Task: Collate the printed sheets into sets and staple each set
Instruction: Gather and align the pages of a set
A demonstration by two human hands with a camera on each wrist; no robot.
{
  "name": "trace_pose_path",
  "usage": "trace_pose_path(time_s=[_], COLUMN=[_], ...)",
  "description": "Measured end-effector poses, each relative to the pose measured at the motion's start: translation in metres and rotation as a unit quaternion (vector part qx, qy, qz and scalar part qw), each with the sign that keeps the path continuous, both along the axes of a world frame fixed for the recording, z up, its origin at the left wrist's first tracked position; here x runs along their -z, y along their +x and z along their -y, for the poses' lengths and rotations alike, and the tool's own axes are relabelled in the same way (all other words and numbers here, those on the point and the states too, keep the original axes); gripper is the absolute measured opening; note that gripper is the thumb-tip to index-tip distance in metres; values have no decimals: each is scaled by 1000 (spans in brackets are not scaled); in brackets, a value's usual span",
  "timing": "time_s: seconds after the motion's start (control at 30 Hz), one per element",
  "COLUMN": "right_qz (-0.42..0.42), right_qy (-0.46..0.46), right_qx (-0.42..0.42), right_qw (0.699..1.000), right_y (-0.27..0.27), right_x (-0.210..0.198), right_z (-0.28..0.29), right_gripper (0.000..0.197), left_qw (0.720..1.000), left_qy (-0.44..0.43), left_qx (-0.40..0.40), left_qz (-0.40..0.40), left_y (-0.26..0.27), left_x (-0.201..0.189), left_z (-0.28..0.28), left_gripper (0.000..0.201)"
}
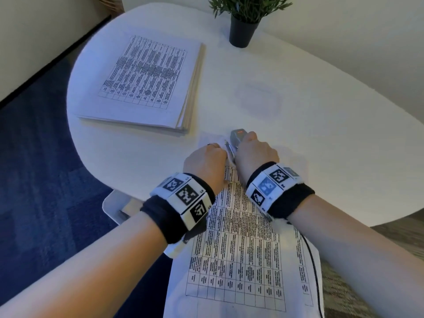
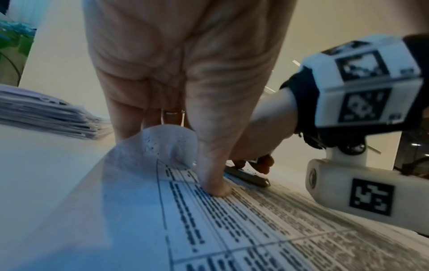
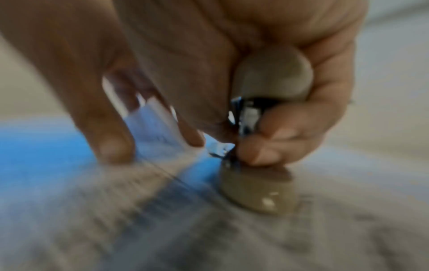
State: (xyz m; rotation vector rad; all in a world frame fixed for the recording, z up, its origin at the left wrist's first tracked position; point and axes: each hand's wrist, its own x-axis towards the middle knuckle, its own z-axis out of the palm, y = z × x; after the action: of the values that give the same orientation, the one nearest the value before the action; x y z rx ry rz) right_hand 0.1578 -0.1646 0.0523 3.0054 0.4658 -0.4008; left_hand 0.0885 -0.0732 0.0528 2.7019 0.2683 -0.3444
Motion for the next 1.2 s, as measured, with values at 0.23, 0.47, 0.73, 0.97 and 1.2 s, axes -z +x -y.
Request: trace_pose_path(time_s=[0.23,0.47,0.73,0.97,1.2], right_qz=[66,22,-6,-22,-6], right_qy=[-49,59,177,246,186], right_qx=[-95,-14,-30,-134,-236], right_qw=[992,998,984,960,954], right_y=[9,23,21,-20,-47], right_x=[-2,-3,-26,-46,-51], right_z=[2,-27,2,38,54], right_gripper=[36,31,33,30,40], left_qw=[1000,1000,999,930,898], left_qy=[11,0,-41,-312,-382], left_qx=[0,2,-9,-179,-210], left_qz=[-12,-14,-17,81,53], left_y=[2,0,4,1,-19], left_x=[-4,-9,-9,-19,-12], left_z=[1,0,-21,-28,-22], left_gripper=[50,43,63,76,19])
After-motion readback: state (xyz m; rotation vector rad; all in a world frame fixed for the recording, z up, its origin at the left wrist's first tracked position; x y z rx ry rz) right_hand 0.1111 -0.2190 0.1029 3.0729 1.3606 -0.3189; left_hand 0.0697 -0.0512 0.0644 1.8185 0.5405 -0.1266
